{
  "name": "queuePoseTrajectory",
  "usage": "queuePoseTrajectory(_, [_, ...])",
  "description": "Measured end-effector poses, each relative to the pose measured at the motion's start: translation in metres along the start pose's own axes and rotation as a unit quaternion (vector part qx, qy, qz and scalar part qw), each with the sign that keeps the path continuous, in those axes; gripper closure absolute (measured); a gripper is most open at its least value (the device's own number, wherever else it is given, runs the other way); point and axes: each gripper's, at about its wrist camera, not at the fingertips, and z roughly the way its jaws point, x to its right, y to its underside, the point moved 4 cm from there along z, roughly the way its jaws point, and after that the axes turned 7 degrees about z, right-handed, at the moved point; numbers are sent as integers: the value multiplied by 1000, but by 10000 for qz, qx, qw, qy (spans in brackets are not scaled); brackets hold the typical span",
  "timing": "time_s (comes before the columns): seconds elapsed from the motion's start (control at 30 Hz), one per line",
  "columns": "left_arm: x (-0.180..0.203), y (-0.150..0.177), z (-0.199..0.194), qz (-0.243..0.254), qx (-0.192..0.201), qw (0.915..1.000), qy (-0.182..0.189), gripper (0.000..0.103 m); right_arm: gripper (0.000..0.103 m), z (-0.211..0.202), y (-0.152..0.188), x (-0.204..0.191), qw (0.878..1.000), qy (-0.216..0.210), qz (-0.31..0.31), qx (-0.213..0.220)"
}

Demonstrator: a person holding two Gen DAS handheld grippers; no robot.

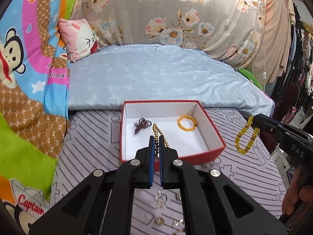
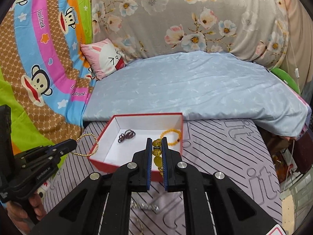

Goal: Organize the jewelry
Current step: 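Carry the gold chain and yellow bracelet with both grippers into the red box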

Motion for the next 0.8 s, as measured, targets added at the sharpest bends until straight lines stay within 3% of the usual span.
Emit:
queuePoseTrajectory(0.2, [-8, -17, 39, -114, -48, 9999, 84, 100, 95, 47, -14, -12, 9993, -286, 53, -250])
queuePoseTrajectory(0.5, [-13, -15, 91, -137, -315, 9993, 141, 100, 95, 111, -2, -29, 9949, -625, 119, -781])
queuePoseTrajectory(0.8, [-21, 0, 131, -123, -705, 9974, 80, 100, 95, 153, 20, -16, 9935, -212, -32, -1117])
